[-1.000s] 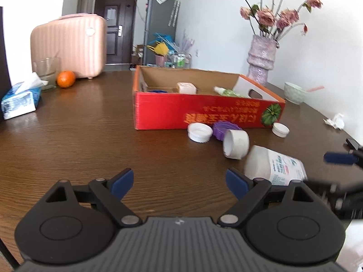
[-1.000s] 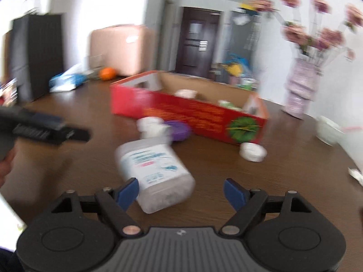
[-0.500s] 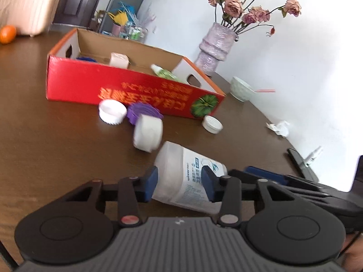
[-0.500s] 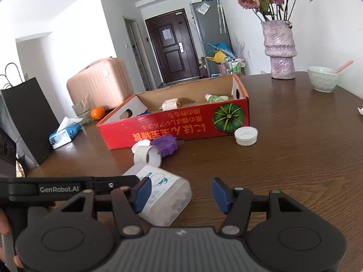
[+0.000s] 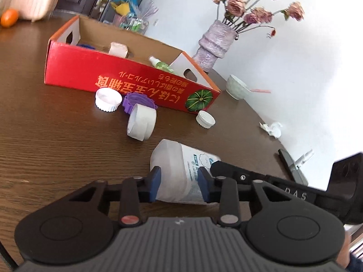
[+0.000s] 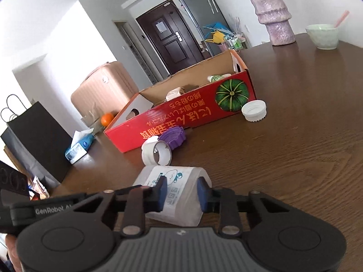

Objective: Organize rigid objects
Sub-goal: 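Carry the white container with the left tool into the box and release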

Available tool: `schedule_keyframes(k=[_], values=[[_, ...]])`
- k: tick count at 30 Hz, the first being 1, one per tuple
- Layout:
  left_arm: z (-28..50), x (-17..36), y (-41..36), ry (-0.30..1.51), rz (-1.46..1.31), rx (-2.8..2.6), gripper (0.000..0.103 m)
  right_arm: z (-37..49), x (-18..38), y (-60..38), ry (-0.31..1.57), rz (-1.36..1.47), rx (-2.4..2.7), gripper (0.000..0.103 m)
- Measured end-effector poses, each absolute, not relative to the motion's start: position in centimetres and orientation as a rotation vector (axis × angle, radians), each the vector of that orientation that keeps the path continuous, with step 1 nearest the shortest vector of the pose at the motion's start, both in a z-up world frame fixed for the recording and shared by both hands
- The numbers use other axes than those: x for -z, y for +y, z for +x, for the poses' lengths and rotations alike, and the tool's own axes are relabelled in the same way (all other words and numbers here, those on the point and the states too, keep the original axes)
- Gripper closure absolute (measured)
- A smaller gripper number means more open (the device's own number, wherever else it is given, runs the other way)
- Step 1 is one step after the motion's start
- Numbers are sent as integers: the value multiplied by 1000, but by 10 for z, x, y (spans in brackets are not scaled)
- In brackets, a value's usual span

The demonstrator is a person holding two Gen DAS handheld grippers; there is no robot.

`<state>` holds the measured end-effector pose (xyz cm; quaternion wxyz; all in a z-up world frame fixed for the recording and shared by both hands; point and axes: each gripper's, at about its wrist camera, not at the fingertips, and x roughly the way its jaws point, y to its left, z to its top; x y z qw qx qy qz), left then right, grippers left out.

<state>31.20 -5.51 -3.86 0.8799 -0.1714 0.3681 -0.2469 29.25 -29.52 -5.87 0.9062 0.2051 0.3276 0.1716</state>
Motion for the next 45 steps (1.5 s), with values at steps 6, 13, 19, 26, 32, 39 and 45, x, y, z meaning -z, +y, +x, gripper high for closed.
schedule_keyframes(k=[6,13,19,26,32,39,45], values=[[313,15,-51,714,-386,540,70,287,33,-296,604,387,-368,83],[359,-42,-52,543,-314,517,71,331,-22,-289,470,324,-393,83],[432,-59,-61,536,-304,476,70,408,-45,-286,422,316,-384,83],[514,-17,-81,656,-271,443,70,497,-1,-301,567,391,-355,82],[542,20,-99,738,-216,437,70,533,35,-292,661,246,-271,79],[516,1,-88,637,-138,450,60,523,38,-278,620,130,-264,77],[445,-27,-59,500,40,320,36,472,6,-287,515,61,-261,56]])
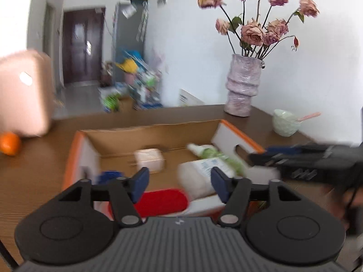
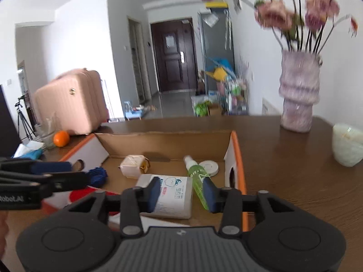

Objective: Organize rigid objects
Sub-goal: 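Withdraw the open left tool from the box toward the tape roll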

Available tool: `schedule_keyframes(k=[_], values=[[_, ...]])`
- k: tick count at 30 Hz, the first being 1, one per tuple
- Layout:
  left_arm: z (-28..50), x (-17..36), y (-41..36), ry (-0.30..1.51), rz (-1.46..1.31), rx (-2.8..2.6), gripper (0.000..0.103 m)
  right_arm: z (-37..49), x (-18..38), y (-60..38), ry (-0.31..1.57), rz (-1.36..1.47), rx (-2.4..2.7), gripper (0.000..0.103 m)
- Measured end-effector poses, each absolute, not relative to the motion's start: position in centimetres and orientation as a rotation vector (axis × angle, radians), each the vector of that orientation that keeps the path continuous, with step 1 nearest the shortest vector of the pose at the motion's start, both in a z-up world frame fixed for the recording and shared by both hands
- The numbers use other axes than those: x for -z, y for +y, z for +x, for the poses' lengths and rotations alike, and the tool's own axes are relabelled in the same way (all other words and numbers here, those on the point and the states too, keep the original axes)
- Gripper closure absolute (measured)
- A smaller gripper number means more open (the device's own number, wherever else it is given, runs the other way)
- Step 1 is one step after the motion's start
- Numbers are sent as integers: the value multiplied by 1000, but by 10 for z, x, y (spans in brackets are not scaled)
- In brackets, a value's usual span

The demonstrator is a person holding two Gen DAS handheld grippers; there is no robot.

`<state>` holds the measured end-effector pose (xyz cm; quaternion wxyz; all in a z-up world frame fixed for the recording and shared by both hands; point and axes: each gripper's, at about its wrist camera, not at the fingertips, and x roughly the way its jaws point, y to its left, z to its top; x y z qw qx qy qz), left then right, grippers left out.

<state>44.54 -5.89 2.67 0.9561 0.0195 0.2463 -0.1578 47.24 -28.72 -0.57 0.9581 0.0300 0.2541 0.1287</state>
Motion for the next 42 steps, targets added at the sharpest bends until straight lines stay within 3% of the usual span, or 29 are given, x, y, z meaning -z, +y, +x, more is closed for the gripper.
schedule_keyframes(k=[11,18,31,42], values=[[316,-29,-25,422,91,212,16,347,-15,-289,447,-16,-250,40],[257,-4,-17,459,107,169,15,281,-8,-286,436,4,-202,38],[236,-3,-25,449,102,189,11,237,2,-283,446,-8,-190,32],[275,14,-41,517,62,211,11,269,20,-292,476,32,-169,31]])
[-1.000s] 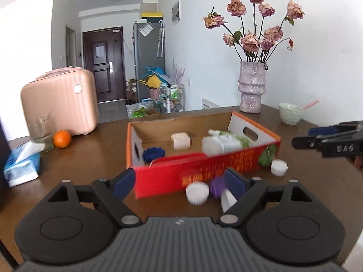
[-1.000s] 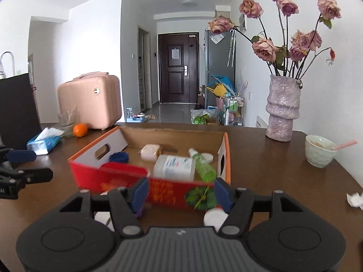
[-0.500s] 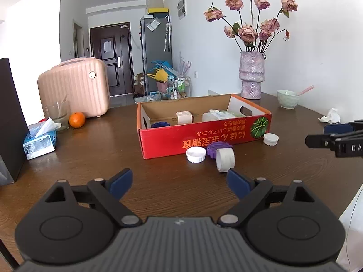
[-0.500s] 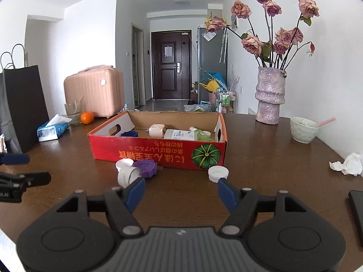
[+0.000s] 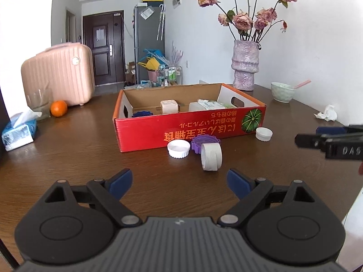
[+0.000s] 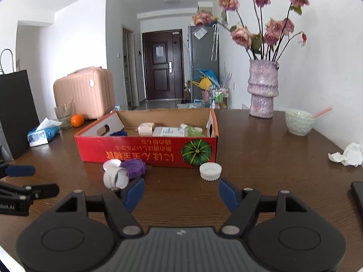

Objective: Organize rigid objects
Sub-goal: 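Grasp the white tape roll with the left tool while the right tool grasps the white screw cap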

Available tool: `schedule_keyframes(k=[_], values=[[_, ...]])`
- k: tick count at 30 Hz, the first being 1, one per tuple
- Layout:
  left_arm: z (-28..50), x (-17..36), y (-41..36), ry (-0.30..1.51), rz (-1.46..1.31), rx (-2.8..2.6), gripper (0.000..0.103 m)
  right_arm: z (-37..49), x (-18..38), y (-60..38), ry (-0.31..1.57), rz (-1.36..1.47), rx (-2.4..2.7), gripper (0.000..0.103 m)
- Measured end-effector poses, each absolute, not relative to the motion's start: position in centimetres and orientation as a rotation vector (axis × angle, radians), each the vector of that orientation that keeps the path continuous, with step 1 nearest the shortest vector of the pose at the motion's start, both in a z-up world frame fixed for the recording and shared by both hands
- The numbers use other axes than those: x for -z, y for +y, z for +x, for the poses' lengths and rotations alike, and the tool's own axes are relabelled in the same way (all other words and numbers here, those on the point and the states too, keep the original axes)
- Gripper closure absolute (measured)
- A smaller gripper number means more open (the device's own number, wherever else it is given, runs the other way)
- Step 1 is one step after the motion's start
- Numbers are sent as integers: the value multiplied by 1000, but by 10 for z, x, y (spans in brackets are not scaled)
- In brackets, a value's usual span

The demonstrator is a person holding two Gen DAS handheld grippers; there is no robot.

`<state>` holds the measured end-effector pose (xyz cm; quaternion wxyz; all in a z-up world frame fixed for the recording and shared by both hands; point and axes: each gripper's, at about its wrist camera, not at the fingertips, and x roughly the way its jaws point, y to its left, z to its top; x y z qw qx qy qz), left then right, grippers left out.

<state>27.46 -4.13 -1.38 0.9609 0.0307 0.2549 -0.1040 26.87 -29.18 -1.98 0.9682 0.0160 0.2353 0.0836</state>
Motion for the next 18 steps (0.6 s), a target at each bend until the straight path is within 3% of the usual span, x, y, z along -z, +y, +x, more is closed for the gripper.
schedule_keyframes(k=[9,14,18], values=[[330,30,-58,566,2,231,13,315,35,-287,529,-21,-163,29],[361,40,-68,625,-61,266,26,344,47,-284,558,-47,-159,29],[375,48,-81,628,-47,309,29,375,55,-286,591,-66,-126,29]])
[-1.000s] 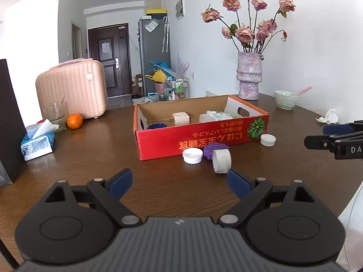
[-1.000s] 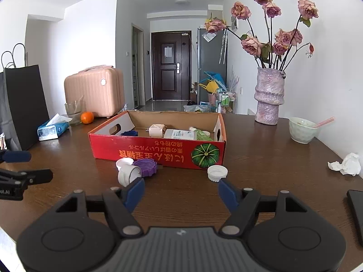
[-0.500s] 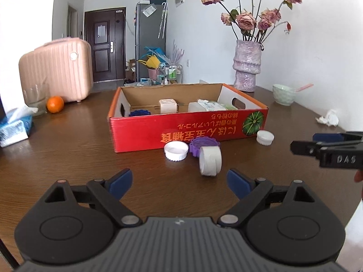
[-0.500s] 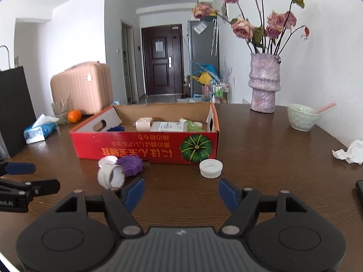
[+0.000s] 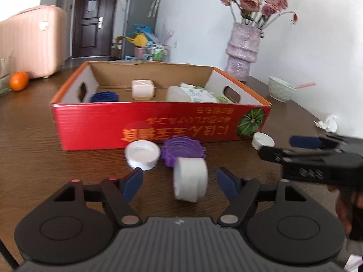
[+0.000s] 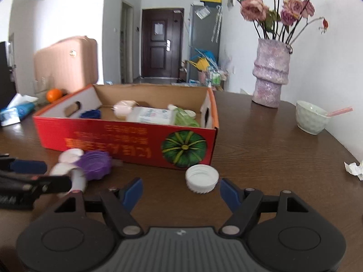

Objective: Organize rigid objects
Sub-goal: 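Grasp the white tape roll with the left tool while the right tool grasps the white screw cap, then carry the tape roll and white screw cap over the box with both tools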

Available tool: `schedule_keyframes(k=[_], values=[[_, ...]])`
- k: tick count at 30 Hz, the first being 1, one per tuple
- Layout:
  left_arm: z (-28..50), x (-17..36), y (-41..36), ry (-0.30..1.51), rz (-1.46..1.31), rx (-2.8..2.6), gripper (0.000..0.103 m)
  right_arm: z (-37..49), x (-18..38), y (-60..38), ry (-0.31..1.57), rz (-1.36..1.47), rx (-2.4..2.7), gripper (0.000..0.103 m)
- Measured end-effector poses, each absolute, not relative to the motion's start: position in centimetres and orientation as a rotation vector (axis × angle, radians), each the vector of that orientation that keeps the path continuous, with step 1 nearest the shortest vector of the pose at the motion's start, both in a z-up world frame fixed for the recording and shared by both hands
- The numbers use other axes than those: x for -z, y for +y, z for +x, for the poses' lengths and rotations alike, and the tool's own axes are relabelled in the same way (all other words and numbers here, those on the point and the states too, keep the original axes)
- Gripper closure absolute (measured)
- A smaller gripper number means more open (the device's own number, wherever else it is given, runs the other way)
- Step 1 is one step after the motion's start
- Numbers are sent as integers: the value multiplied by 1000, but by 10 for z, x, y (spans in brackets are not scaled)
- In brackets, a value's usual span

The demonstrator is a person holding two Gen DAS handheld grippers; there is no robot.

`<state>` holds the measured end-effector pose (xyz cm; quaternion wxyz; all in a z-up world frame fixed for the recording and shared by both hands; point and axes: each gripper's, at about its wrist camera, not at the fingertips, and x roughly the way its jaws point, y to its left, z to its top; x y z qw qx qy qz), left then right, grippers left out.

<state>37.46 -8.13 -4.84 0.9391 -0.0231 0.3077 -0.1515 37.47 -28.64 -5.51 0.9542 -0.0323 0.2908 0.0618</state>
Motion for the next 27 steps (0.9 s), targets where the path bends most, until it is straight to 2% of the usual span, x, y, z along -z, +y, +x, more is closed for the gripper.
schedule_keyframes(k=[1,3,5,6,7,8,10,12,13,20,27], values=[[376,51,-84,625,-38,318,30,381,57,-288,596,-67,-119,29],[379,55,-88,633,-31,342,42,391,62,-290,609,-65,-107,29],[381,58,-89,642,-37,344,62,399,66,-292,618,-61,-94,31],[381,57,-89,638,-37,337,67,403,68,-293,624,-60,-87,31],[380,56,-88,626,-40,337,77,406,69,-294,626,-57,-79,31],[379,55,-88,622,-44,344,79,410,71,-294,631,-54,-72,32],[378,53,-86,622,-53,355,79,417,74,-296,650,-44,-66,41],[375,51,-86,615,-44,355,79,423,76,-297,675,-25,-74,60],[374,50,-86,614,-36,351,79,423,76,-299,672,-10,-85,64],[354,32,-68,576,-28,293,79,403,70,-286,666,-12,-139,63],[310,7,-49,528,-36,267,79,349,41,-266,605,-38,-198,63]])
